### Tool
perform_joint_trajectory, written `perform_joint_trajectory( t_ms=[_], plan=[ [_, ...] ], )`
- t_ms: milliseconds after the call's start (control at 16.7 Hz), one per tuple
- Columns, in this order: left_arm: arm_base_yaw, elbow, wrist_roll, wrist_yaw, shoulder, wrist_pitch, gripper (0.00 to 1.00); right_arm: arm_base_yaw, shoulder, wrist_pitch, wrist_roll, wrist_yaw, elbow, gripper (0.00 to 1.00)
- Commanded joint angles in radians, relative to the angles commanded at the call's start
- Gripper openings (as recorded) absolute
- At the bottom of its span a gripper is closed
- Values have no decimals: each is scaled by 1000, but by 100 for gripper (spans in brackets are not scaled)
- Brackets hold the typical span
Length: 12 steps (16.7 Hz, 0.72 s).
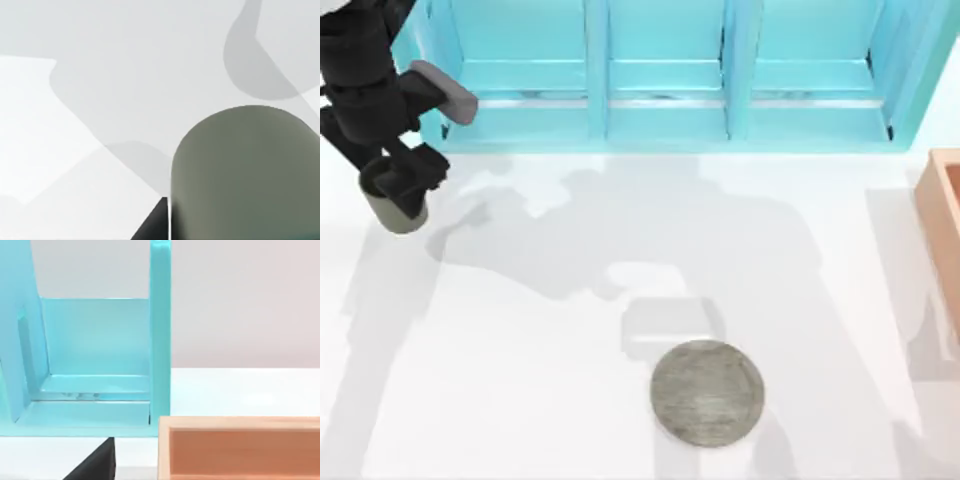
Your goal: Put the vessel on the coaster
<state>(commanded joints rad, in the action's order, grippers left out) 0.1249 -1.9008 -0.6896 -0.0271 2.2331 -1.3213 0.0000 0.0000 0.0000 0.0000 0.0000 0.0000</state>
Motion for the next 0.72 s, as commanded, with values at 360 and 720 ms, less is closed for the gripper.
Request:
perform_joint_trajectory(
  t_ms=[360, 720],
  plan=[
    [287, 51, 638, 45, -61, -14, 0, 0, 0, 0, 0, 0, 0, 100],
    [576, 37, 1193, 95, -64, -6, 0, 0, 0, 0, 0, 0, 0, 100]
  ],
)
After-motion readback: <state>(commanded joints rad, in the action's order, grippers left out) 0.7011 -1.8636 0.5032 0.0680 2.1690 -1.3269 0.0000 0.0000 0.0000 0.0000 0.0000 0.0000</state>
